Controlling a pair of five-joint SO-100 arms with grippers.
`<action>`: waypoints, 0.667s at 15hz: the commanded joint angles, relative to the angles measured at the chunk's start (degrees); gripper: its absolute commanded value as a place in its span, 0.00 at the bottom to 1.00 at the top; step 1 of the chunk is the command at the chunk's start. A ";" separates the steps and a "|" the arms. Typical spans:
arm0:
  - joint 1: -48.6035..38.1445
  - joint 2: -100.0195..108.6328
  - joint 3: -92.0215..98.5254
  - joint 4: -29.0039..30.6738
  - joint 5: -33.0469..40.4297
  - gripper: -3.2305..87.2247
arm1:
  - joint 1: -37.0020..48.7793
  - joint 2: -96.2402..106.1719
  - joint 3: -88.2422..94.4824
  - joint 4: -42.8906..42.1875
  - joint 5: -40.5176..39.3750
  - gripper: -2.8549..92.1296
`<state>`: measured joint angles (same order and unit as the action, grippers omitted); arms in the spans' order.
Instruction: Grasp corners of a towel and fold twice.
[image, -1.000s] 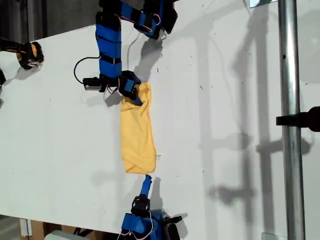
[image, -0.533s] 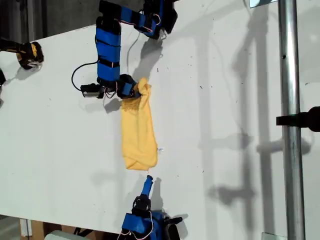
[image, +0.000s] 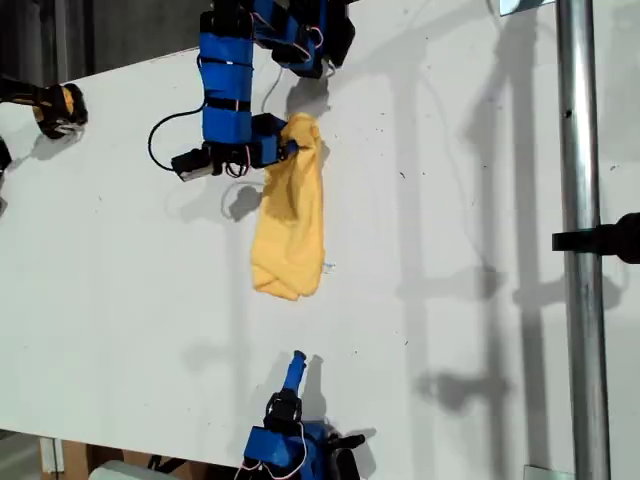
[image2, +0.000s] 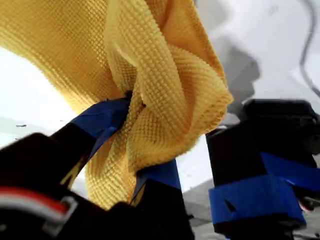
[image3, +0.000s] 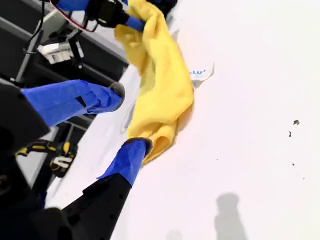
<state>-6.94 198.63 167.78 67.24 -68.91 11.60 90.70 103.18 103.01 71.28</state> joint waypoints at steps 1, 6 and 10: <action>1.05 0.35 -1.32 0.09 0.35 0.21 | -5.10 4.75 0.18 8.53 4.39 0.03; 1.23 0.35 -1.32 0.09 0.09 0.21 | -8.79 14.24 -6.15 8.44 4.57 0.03; 1.32 0.35 -1.32 -0.09 -0.18 0.21 | -5.63 14.59 -12.83 -5.89 -2.02 0.03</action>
<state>-6.15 198.63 167.78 67.24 -68.91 4.39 102.57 94.22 101.60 71.46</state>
